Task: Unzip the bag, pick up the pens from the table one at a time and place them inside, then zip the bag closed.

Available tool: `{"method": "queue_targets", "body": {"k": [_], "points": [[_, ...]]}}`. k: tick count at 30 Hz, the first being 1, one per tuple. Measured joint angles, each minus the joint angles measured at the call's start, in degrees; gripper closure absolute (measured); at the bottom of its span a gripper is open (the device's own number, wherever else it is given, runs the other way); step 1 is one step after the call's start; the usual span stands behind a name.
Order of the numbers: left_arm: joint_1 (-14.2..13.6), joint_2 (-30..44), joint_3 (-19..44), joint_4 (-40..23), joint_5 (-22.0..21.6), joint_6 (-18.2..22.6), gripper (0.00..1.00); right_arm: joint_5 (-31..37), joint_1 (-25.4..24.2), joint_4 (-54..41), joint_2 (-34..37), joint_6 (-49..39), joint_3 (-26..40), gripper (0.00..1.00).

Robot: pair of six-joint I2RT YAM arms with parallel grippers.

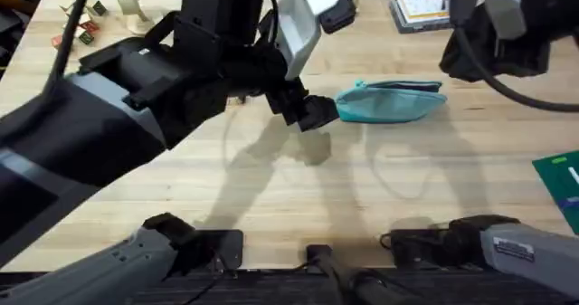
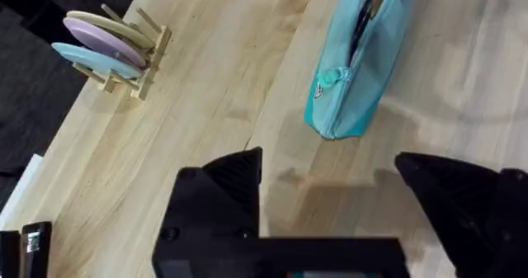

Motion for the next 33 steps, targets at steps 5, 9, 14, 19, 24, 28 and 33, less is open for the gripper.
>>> {"method": "queue_targets", "body": {"k": [5, 9, 14, 19, 24, 28, 33], "points": [[0.0, 0.0, 0.0, 0.0, 0.0, 0.0, 0.007, -0.1, 0.0, -0.1, 3.1, 0.0, 0.0, 0.968], [0.0, 0.0, 0.0, 0.0, 0.0, 0.0, 0.007, -0.1, 0.0, -0.1, 5.2, 0.0, 0.0, 0.968], [0.0, 0.0, 0.0, 0.0, 0.0, 0.0, 0.008, -0.1, 0.0, 0.1, 7.7, 0.0, 0.0, 0.968], [0.0, 0.0, 0.0, 0.0, 0.0, 0.0, 0.008, -0.1, 0.0, 0.1, 10.7, 0.0, 0.0, 0.968], [0.0, 0.0, 0.0, 0.0, 0.0, 0.0, 0.008, -0.1, 0.0, 0.4, 14.1, 0.0, 0.0, 0.968], [0.0, 0.0, 0.0, 0.0, 0.0, 0.0, 0.008, -0.2, 0.0, 2.0, 17.7, 0.0, 0.0, 0.968], [0.0, 0.0, 0.0, 0.0, 0.0, 0.0, 0.008, -1.8, 0.0, 2.9, 19.0, 0.0, 0.0, 0.970]]}}
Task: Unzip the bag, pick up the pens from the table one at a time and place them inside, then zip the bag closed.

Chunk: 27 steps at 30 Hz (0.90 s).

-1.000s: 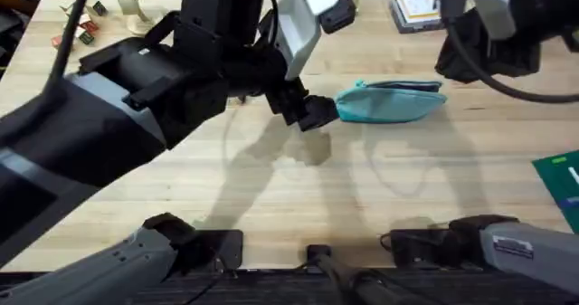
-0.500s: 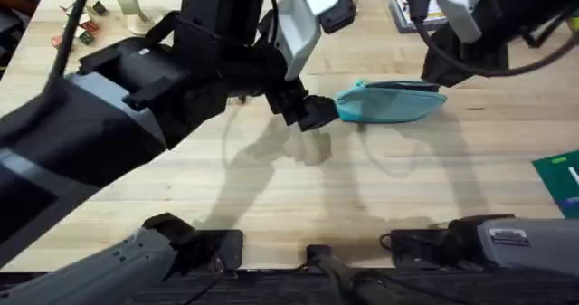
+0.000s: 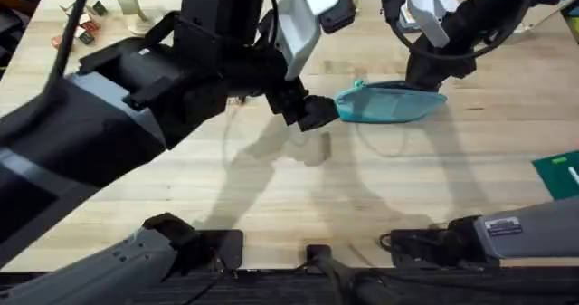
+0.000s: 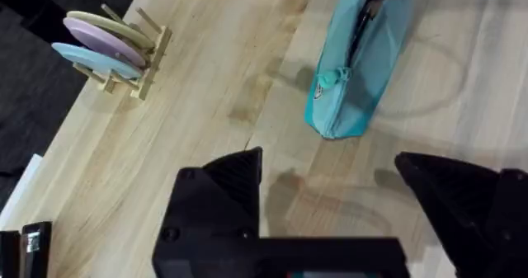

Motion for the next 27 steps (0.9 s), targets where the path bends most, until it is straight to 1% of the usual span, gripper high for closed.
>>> {"method": "queue_targets", "body": {"k": [9, 16, 27], "points": [[0.0, 0.0, 0.0, 0.0, 0.0, 0.0, 0.008, -1.3, 0.0, 1.0, 1.7, 0.0, 0.1, 0.969], [0.0, 0.0, 0.0, 0.0, 0.0, 0.0, 0.008, -1.3, 0.0, 1.1, 6.2, 0.0, 0.1, 0.968], [0.0, 0.0, 0.0, 0.0, -0.2, 0.0, 0.007, -1.3, 0.0, 4.0, 12.6, 0.0, 0.2, 0.968]]}}
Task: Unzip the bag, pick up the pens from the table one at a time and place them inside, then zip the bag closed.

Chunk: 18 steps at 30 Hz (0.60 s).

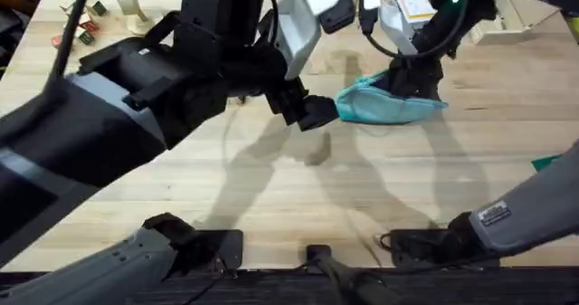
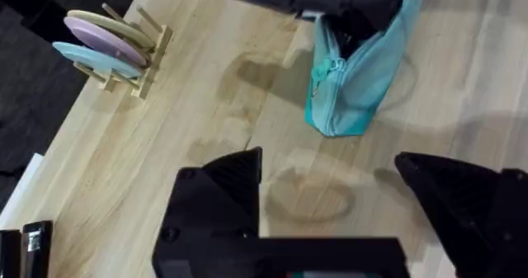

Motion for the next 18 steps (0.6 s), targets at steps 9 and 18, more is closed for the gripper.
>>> {"method": "queue_targets", "body": {"k": [9, 18], "points": [[0.0, 0.0, 0.0, 0.0, 0.0, 0.0, 0.007, -0.1, 0.0, 0.0, 0.4, 0.0, 0.2, 0.910], [0.0, 0.0, 0.0, 0.0, 0.0, 0.0, 0.007, -0.2, 0.0, -0.1, 0.4, -0.2, 0.2, 0.005]]}}
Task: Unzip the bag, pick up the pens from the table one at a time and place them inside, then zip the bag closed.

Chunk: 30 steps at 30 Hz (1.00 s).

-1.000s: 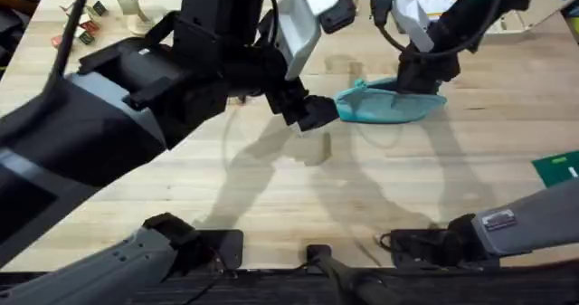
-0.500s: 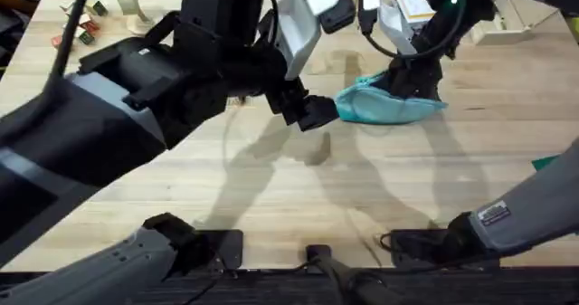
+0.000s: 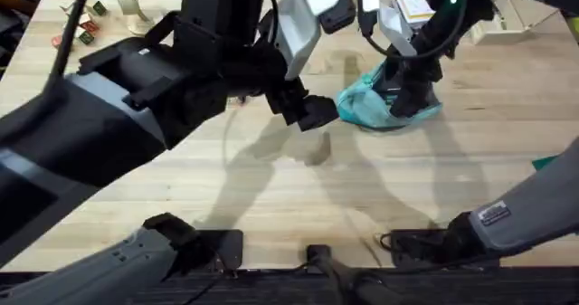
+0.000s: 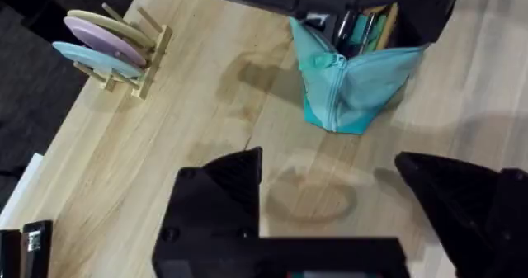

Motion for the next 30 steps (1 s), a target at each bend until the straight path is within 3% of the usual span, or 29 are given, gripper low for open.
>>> {"method": "queue_targets", "body": {"k": [15, 25, 26, 30], "points": [[0.0, 0.0, 0.0, -2.6, 0.0, 0.0, 0.008, -0.6, -1.3, -1.1, -2.4, 0.2, 0.0, 0.004], [0.0, 0.0, 0.0, -2.6, -2.1, 0.0, 0.008, -0.6, -1.4, -3.3, -15.3, 1.1, 0.0, 0.004], [0.0, 0.0, 0.0, -2.6, -3.8, 0.0, 0.008, -0.6, -1.4, -3.5, -20.0, 3.2, 0.0, 0.004], [0.0, 0.0, 0.0, -2.3, -7.6, -0.9, 0.008, -0.6, -1.4, -3.6, -26.2, 5.9, 0.0, 0.003]]}}
